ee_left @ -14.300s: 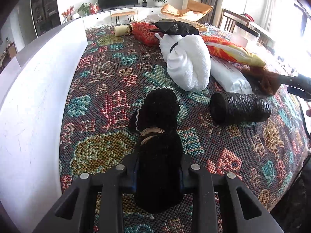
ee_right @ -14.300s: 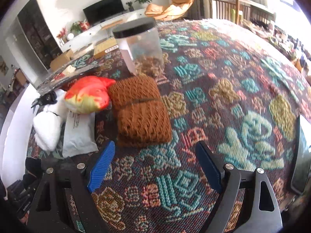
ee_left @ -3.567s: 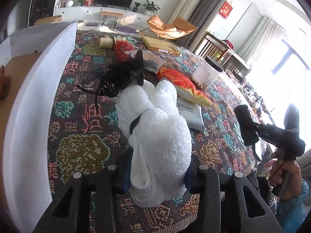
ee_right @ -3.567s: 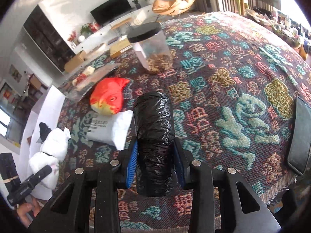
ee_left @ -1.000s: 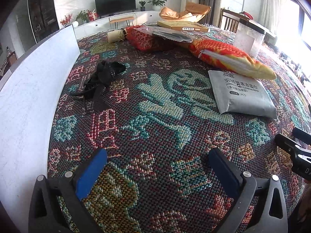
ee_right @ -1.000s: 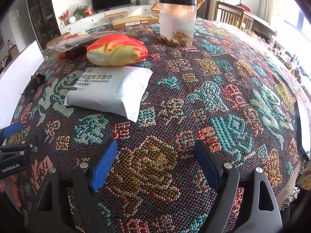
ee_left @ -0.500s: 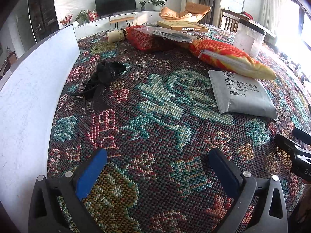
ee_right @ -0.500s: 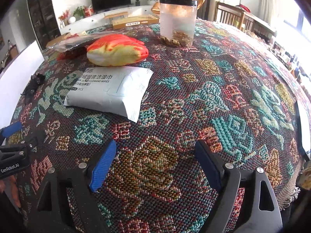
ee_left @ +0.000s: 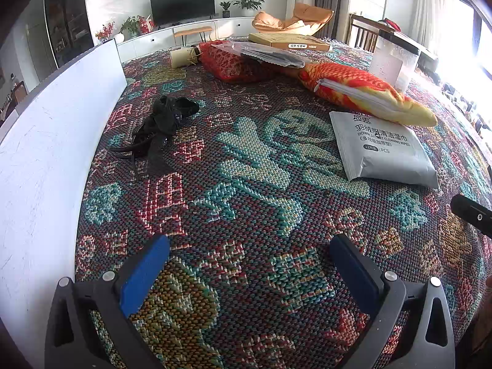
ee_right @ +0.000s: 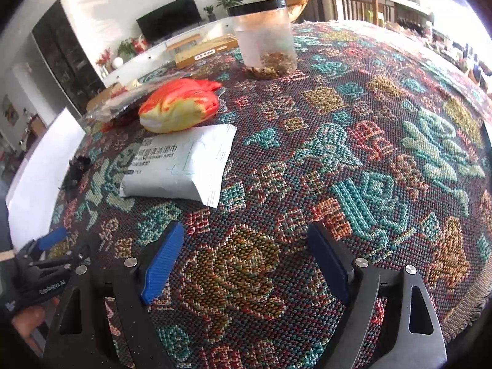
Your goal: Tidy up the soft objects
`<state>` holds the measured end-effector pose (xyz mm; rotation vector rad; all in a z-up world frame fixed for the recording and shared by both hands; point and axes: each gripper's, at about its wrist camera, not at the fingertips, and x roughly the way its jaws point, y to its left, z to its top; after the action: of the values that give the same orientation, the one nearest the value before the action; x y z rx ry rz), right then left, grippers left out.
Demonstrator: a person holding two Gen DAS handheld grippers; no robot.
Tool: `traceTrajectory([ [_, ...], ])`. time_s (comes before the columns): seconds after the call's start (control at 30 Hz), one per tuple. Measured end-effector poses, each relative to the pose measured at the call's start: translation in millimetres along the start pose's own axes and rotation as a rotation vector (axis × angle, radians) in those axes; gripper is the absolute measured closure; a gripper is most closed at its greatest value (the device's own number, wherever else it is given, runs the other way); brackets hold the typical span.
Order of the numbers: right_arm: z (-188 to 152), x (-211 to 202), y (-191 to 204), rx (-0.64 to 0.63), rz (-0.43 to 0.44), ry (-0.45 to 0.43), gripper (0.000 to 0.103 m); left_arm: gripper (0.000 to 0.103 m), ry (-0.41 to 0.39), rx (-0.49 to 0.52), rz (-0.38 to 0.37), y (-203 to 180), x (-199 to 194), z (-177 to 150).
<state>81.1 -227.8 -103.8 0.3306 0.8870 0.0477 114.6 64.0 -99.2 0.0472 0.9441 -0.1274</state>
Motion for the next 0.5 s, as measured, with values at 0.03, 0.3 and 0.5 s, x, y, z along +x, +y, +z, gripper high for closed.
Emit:
traceTrajectory([
  [0.03, 0, 0, -1, 0.006, 0.006, -0.001, 0.018, 0.000, 0.000, 0.000, 0.000, 0, 0, 0],
  [0.3, 14, -12, 57, -0.281, -0.032, -0.119, 0.018, 0.000, 0.000, 0.000, 0.000, 0, 0, 0],
  [0.5, 61, 32, 128, -0.519, -0.073, -0.087, 0.018, 0.000, 0.000, 0.000, 0.000, 0, 0, 0],
])
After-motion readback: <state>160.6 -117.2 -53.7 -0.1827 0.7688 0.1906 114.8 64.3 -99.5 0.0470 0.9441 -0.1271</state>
